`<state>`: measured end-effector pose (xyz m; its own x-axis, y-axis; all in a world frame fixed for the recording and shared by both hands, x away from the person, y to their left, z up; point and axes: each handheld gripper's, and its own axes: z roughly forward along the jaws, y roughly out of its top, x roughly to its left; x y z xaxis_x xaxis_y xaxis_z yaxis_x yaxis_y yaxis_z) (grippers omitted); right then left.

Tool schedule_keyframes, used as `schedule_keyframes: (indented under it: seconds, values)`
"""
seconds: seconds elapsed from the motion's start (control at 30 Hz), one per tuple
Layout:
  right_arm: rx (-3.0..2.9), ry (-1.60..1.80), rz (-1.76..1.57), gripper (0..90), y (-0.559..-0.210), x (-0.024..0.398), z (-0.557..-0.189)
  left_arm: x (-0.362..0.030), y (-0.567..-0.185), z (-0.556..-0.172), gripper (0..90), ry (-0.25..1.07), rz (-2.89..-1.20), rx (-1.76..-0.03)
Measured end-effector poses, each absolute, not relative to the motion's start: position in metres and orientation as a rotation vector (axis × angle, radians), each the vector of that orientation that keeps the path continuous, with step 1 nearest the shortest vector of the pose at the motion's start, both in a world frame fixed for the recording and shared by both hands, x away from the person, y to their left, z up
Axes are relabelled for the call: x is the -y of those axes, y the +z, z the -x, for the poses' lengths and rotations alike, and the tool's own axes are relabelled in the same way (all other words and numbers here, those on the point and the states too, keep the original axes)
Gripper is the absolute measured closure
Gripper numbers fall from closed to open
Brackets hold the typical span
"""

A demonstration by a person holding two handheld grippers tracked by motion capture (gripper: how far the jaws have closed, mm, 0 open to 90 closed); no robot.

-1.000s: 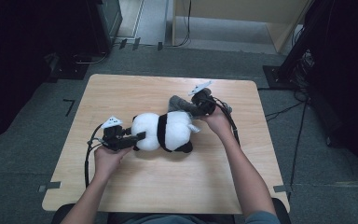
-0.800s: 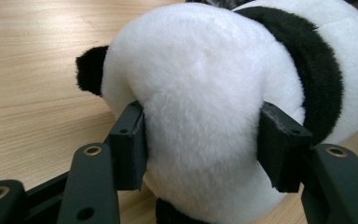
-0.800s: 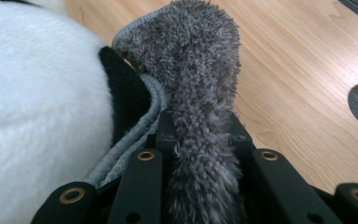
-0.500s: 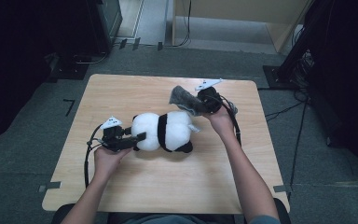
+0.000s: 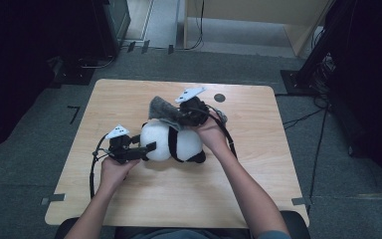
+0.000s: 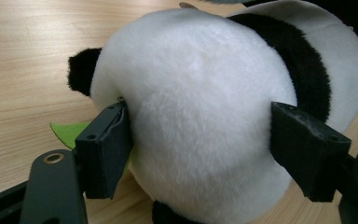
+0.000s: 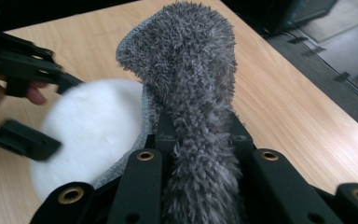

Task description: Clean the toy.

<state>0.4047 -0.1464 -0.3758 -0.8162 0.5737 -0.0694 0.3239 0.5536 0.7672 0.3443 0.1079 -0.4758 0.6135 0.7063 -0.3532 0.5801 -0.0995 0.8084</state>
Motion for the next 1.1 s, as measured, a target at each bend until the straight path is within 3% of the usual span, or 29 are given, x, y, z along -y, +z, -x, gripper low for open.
schedule_keyframes:
  seconds: [0.43, 0.7, 1.1]
  values:
    - [-2.585, 1.101, -0.654, 73.4, -0.394, 0.099, -0.397, -0.108, -0.476, -0.344, 25.1, 0.151, -1.8, -1.064]
    - [-2.566, 1.074, -0.704, 73.1, -0.394, 0.126, -0.393, -0.107, -0.475, -0.344, 28.9, 0.167, -1.814, -1.066]
    - [-2.472, 1.067, -0.781, 72.9, -0.386, 0.177, -0.381, -0.109, -0.476, -0.346, 26.8, 0.11, -1.792, -1.102]
